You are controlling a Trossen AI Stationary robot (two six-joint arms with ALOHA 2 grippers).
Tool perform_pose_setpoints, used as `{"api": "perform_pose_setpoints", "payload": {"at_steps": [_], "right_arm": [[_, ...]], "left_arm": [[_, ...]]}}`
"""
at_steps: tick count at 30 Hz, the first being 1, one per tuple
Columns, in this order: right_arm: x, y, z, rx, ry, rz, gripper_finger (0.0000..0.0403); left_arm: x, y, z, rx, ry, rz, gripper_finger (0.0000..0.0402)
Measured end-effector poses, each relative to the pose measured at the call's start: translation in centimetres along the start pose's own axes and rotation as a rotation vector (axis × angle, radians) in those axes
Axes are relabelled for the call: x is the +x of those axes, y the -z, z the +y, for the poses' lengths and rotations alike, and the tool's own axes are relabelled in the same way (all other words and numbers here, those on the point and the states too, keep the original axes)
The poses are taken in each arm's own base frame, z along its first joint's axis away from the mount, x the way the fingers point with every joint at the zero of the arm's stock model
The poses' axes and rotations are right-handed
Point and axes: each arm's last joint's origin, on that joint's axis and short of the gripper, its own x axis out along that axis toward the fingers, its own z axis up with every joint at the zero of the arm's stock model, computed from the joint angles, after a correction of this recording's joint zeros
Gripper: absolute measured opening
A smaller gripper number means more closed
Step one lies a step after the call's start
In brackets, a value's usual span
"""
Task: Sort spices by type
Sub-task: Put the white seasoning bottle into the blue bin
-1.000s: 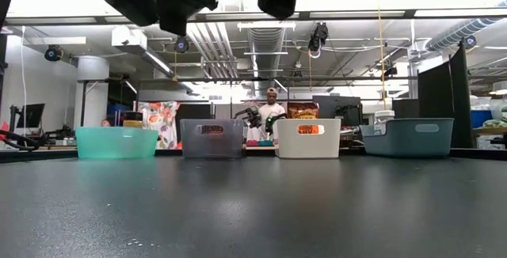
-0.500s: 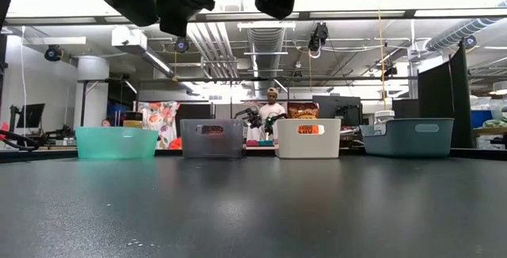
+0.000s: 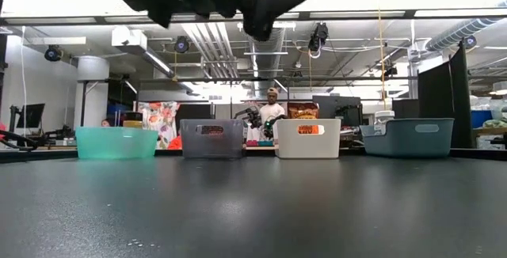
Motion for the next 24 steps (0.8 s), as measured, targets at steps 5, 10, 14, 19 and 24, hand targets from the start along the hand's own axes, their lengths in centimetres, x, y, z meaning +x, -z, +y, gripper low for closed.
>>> {"api": "perform_pose_setpoints", "payload": {"at_steps": [5,10,14,19,24], "right_arm": [[-0.4,2.7,0.7,0.075,0.038,0.043,0.0194],[0.3,5.9,1.0,0.139,0.122,-0.006,0.0194],[0.8,7.2,1.2,0.171,0.142,-0.129,0.0194],[1.3,8.2,1.3,0.197,0.179,-0.183,0.0194],[1.4,8.0,1.1,0.231,0.274,-0.208,0.0194]], "left_arm": [[-0.8,-1.3,-1.8,0.177,-0.127,-0.001,0.0234],[-0.9,-0.7,-3.9,0.256,-0.269,0.029,0.0233],[0.0,0.9,-5.7,0.288,-0.291,-0.007,0.0233],[0.1,2.4,-7.0,0.292,-0.379,-0.095,0.0233],[0.5,3.6,-6.6,0.181,-0.464,-0.082,0.0233]]}}
